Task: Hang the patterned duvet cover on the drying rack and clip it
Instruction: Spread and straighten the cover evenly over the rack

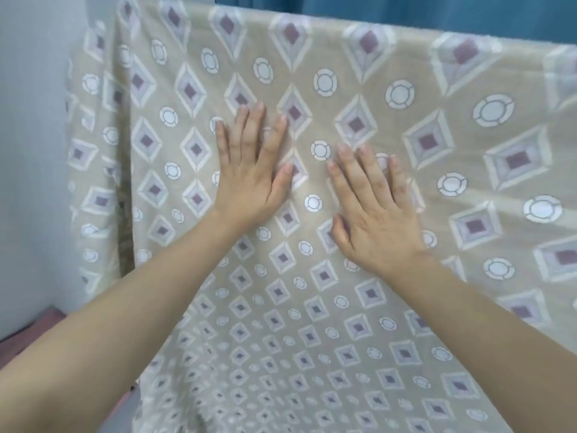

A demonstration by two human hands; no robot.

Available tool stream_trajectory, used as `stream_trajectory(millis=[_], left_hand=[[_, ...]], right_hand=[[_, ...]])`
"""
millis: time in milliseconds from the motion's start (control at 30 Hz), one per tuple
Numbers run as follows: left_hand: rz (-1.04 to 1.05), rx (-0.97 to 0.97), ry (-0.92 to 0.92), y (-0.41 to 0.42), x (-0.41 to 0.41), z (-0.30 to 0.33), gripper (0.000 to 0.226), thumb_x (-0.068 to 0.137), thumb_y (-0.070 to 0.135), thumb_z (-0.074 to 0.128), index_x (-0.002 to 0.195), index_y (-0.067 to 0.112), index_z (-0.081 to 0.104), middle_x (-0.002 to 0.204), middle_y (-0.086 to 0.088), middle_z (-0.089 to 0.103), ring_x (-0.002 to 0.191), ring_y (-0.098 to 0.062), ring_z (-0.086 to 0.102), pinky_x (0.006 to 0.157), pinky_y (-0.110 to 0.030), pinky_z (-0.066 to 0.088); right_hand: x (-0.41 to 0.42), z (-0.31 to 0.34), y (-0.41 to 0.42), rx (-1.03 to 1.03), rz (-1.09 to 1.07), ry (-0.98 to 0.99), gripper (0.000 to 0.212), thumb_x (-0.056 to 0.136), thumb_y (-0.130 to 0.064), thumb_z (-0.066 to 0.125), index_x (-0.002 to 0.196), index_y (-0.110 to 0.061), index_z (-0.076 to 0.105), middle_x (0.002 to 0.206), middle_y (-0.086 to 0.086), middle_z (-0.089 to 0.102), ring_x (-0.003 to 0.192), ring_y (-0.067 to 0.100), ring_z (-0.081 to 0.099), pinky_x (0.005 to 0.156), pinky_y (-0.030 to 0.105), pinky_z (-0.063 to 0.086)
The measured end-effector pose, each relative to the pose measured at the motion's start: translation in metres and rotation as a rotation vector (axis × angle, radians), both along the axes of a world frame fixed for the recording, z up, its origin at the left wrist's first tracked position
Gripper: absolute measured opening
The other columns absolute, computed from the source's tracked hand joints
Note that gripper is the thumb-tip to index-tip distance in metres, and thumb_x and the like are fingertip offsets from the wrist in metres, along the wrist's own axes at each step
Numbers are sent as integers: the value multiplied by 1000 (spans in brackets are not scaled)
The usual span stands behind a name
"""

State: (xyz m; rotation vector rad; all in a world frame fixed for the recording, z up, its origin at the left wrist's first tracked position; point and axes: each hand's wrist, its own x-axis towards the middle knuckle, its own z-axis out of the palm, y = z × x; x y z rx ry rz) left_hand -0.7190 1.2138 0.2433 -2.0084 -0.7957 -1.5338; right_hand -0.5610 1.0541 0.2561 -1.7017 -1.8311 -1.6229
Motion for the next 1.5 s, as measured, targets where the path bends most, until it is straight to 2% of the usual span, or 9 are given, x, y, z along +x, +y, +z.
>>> stream_trajectory(millis=[267,433,633,767,900,1067,1233,1333,1500], left_hand=[[12,-103,178,-11,-4,-70,58,97,34,50,149,12,38,154,-22,30,143,-40,24,116,-62,12],[-17,-191,276,-12,-6,-127,59,96,35,49,150,15,36,155,-20,29,145,-38,21,115,-62,12],[-22,-303,393,-13,-15,-183,60,98,35,47,153,18,29,159,-16,21,147,-37,15,116,-62,9],[-43,-374,460,-22,-28,-231,63,95,34,49,153,21,27,160,-15,19,148,-37,13,116,-62,10],[-32,-448,520,-29,-36,-262,67,95,35,45,155,23,18,161,-15,12,149,-37,8,117,-60,8],[-45,-471,463,-32,-33,-262,68,94,33,46,155,22,18,161,-16,13,149,-36,7,116,-60,9],[-104,-441,342,-29,-33,-239,62,96,32,46,153,19,26,160,-15,16,148,-35,9,117,-60,8],[-112,-401,262,-21,-33,-213,62,96,30,50,153,19,27,159,-15,18,148,-35,12,116,-60,12],[-131,-309,129,-1,-36,-142,59,99,35,40,152,19,22,157,-16,18,148,-34,14,114,-62,17]], right_hand=[[-17,-59,-6,-233,-55,66,76,88,-29,43,153,-3,13,162,13,6,149,30,4,119,53,3],[-20,-91,-13,-347,-157,5,75,87,-34,32,153,-3,13,161,14,6,148,31,2,119,50,-4],[-18,-139,-24,-457,-231,68,77,83,-35,20,151,-1,19,161,16,7,149,31,2,119,50,-6],[-16,-177,-36,-548,-216,106,76,82,-34,18,150,-1,25,160,16,13,148,31,6,120,49,-1],[-16,-196,-40,-583,-223,114,77,81,-34,14,150,-2,19,161,14,10,149,30,2,120,49,0],[-15,-202,-40,-586,-237,80,76,82,-34,13,151,-2,13,161,13,6,149,30,-2,120,49,-4],[-16,-186,-32,-536,-159,134,75,81,-30,26,151,-3,23,161,12,10,149,28,5,120,48,3],[-17,-155,-20,-477,-128,125,75,81,-30,31,151,-3,24,161,12,10,149,28,5,121,47,3],[-26,-75,1,-304,-91,104,77,83,-29,41,152,-4,21,161,12,11,149,28,6,120,48,5]])
